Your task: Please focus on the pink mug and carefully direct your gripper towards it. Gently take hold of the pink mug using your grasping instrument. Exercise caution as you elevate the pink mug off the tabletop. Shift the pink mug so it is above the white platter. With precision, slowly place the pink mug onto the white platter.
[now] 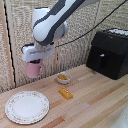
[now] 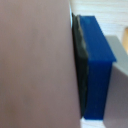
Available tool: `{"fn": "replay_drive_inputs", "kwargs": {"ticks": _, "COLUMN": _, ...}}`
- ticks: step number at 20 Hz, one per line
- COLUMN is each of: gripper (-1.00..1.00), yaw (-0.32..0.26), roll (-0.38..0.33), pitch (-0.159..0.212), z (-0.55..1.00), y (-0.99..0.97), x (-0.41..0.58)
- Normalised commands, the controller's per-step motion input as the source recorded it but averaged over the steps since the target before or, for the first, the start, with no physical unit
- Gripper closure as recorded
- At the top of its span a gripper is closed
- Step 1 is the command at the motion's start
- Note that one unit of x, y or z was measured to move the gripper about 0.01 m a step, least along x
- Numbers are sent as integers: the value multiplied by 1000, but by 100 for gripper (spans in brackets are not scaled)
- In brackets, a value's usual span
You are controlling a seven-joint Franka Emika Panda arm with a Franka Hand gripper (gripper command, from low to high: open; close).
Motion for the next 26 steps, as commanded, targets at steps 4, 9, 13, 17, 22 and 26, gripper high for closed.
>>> {"fn": "replay_drive_inputs", "kwargs": {"ticks": 4, "gripper": 100, "yaw": 63, "roll": -33, "pitch": 73, "z": -111, "y": 769, "x": -3}}
{"fn": "replay_drive_inputs", "kwargs": {"ticks": 9, "gripper": 100, "yaw": 96, "roll": -77, "pitch": 110, "z": -249, "y": 539, "x": -7}}
{"fn": "replay_drive_inputs", "kwargs": {"ticks": 13, "gripper": 100, "yaw": 80, "roll": -91, "pitch": 80, "z": -317, "y": 309, "x": 29}}
{"fn": "replay_drive_inputs", "kwargs": {"ticks": 17, "gripper": 100, "yaw": 83, "roll": -113, "pitch": 88, "z": -346, "y": 218, "x": 56}}
{"fn": "replay_drive_inputs", "kwargs": {"ticks": 22, "gripper": 100, "yaw": 111, "roll": -161, "pitch": 52, "z": -396, "y": 19, "x": 118}}
{"fn": "replay_drive_inputs", "kwargs": {"ticks": 26, "gripper": 100, "yaw": 129, "roll": -156, "pitch": 6, "z": -219, "y": 0, "x": 234}}
